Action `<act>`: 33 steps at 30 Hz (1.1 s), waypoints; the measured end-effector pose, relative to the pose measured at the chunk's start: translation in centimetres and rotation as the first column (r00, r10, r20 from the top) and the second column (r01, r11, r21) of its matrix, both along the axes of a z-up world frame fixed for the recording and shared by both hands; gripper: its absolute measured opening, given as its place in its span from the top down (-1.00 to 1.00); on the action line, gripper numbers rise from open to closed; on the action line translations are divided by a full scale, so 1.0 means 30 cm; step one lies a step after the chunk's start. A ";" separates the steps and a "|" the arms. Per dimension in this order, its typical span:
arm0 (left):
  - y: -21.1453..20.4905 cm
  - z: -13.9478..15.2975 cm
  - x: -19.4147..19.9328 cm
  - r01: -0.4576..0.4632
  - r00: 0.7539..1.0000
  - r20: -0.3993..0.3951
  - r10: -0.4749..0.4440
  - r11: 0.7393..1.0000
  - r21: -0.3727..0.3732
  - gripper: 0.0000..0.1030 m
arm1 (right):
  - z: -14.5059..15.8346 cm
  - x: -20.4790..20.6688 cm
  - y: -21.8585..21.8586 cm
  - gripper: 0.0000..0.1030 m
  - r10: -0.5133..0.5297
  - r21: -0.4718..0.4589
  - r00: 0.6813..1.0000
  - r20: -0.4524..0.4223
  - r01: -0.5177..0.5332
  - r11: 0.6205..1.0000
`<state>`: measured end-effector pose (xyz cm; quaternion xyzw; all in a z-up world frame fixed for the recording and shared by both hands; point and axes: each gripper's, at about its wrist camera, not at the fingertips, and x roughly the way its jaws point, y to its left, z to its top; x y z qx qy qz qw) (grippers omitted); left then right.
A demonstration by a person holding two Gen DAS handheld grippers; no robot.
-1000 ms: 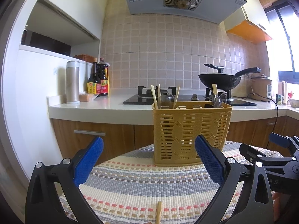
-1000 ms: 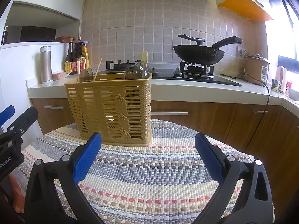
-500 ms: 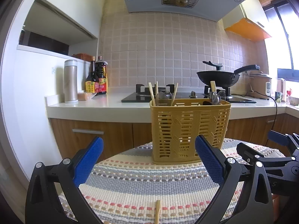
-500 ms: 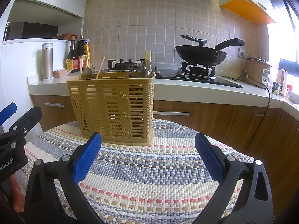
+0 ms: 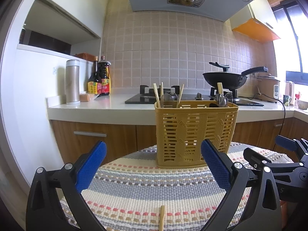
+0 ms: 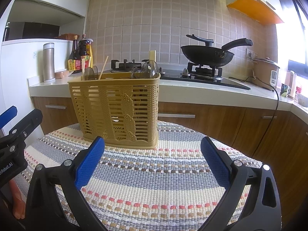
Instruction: Organize utensils
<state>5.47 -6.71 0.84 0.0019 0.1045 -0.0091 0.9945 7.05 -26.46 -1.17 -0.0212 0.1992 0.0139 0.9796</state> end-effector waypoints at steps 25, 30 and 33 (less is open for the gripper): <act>0.018 -0.004 0.012 -0.006 1.000 -0.021 0.005 1.000 -0.019 -0.85 | -0.003 -0.001 0.016 -0.85 0.004 -0.022 1.000 0.001 -0.004 1.000; 0.024 -0.004 0.014 -0.003 1.000 -0.028 0.002 1.000 -0.030 -0.85 | -0.003 0.001 0.016 -0.85 0.005 -0.020 1.000 -0.001 -0.005 1.000; 0.025 -0.005 0.017 -0.003 1.000 -0.031 0.002 1.000 -0.030 -0.85 | -0.004 0.004 0.012 -0.85 0.004 -0.014 1.000 -0.004 -0.004 1.000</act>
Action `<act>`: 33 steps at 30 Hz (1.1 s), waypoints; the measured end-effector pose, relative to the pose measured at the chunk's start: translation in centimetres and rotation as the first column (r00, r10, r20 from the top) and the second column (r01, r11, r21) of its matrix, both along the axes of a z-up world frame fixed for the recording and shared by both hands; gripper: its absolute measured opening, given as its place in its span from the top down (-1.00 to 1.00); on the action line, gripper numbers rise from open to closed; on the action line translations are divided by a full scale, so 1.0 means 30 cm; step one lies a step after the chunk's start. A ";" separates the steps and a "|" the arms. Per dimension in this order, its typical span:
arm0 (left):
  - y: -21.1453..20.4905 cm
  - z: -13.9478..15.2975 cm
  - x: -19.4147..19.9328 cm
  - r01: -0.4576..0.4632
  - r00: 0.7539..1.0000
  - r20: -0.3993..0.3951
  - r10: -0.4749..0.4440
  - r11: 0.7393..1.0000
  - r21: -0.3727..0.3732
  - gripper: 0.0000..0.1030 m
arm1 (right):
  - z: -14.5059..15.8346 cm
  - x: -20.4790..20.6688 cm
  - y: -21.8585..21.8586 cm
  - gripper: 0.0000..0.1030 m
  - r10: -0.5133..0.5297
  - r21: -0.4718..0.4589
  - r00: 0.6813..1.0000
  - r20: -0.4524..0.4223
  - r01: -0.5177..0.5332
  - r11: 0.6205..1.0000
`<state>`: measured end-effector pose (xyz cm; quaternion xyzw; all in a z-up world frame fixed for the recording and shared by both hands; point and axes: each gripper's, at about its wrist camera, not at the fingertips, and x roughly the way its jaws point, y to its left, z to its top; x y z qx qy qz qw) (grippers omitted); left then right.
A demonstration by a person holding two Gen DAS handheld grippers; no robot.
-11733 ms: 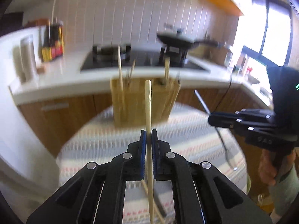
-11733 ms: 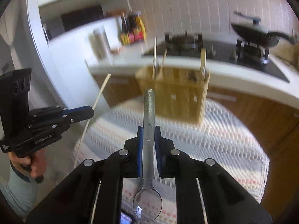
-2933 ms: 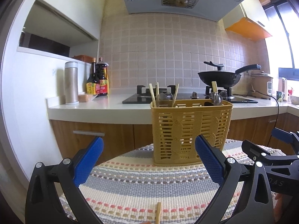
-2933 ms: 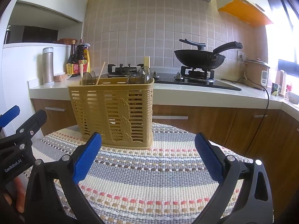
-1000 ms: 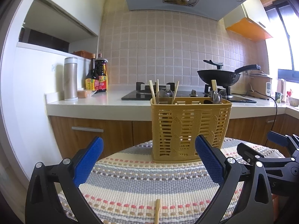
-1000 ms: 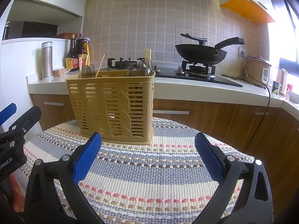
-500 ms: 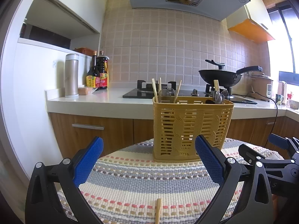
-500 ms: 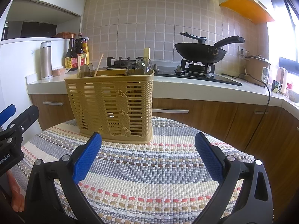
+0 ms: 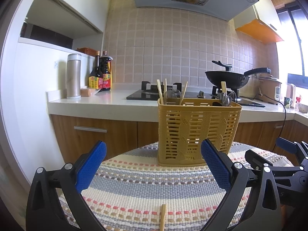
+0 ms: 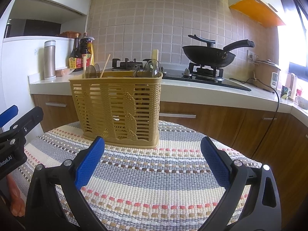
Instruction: Organize utensils
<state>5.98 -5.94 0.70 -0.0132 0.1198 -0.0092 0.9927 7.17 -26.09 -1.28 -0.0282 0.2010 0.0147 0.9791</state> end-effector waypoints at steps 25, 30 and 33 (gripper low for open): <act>-0.005 0.001 -0.002 0.001 1.000 0.001 -0.001 1.000 0.012 -0.85 | -0.006 0.006 0.002 -0.85 -0.004 -0.001 1.000 -0.011 0.004 1.000; -0.001 0.015 -0.021 -0.027 0.999 0.025 0.026 1.000 0.015 -0.85 | -0.006 0.007 0.003 -0.85 -0.007 -0.004 1.000 -0.011 0.007 1.000; 0.004 0.022 -0.026 -0.029 0.999 0.036 0.029 1.000 0.011 -0.85 | -0.006 0.009 0.004 -0.85 -0.008 -0.005 1.000 -0.012 0.008 1.000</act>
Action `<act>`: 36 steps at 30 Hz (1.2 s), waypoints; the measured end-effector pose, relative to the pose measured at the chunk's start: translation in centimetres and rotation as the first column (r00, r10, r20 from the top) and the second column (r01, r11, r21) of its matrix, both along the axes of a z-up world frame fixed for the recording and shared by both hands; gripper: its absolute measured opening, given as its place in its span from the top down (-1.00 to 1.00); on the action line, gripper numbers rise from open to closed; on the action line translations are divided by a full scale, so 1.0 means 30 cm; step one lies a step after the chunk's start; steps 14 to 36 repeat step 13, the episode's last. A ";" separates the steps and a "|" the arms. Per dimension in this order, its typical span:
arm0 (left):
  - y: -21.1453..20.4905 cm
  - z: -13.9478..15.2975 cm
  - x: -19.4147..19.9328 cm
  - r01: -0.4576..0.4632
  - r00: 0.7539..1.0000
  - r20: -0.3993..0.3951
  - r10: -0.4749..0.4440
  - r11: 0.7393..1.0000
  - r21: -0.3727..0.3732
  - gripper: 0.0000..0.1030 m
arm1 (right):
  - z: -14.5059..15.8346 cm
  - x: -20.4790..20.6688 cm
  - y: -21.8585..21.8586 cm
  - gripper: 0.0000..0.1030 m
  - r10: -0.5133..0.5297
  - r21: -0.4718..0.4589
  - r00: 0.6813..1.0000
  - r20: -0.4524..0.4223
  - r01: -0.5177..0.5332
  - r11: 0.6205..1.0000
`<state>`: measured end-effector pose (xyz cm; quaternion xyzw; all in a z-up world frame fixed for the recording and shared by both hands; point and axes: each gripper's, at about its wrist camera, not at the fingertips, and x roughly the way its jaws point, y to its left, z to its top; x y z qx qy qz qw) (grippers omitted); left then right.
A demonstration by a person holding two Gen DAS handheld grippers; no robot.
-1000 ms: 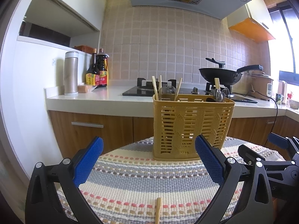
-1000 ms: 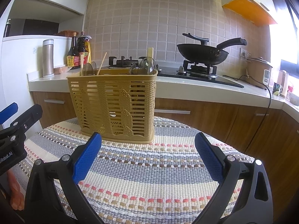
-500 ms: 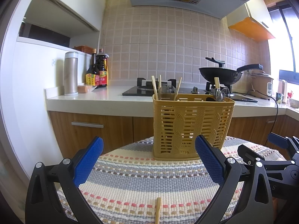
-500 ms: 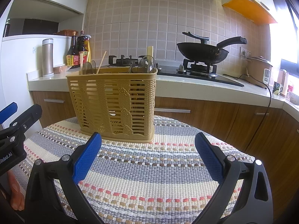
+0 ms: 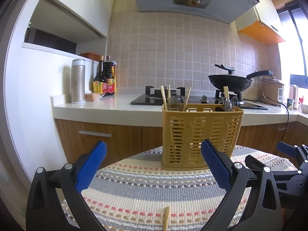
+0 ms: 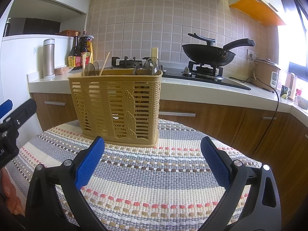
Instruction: Organize utensils
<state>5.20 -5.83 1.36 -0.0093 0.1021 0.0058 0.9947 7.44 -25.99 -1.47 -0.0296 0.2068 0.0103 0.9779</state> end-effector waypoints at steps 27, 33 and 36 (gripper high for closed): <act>0.043 0.003 0.011 0.021 1.000 -0.017 -0.022 0.998 -0.062 -0.86 | 0.001 -0.004 0.000 -0.85 0.000 -0.003 1.000 0.001 0.000 1.000; 0.043 0.003 0.011 0.021 1.000 -0.017 -0.022 0.998 -0.062 -0.86 | 0.001 -0.004 0.000 -0.85 0.000 -0.003 1.000 0.001 0.000 1.000; 0.043 0.003 0.011 0.021 1.000 -0.017 -0.022 0.998 -0.062 -0.86 | 0.001 -0.004 0.000 -0.85 0.000 -0.003 1.000 0.001 0.000 1.000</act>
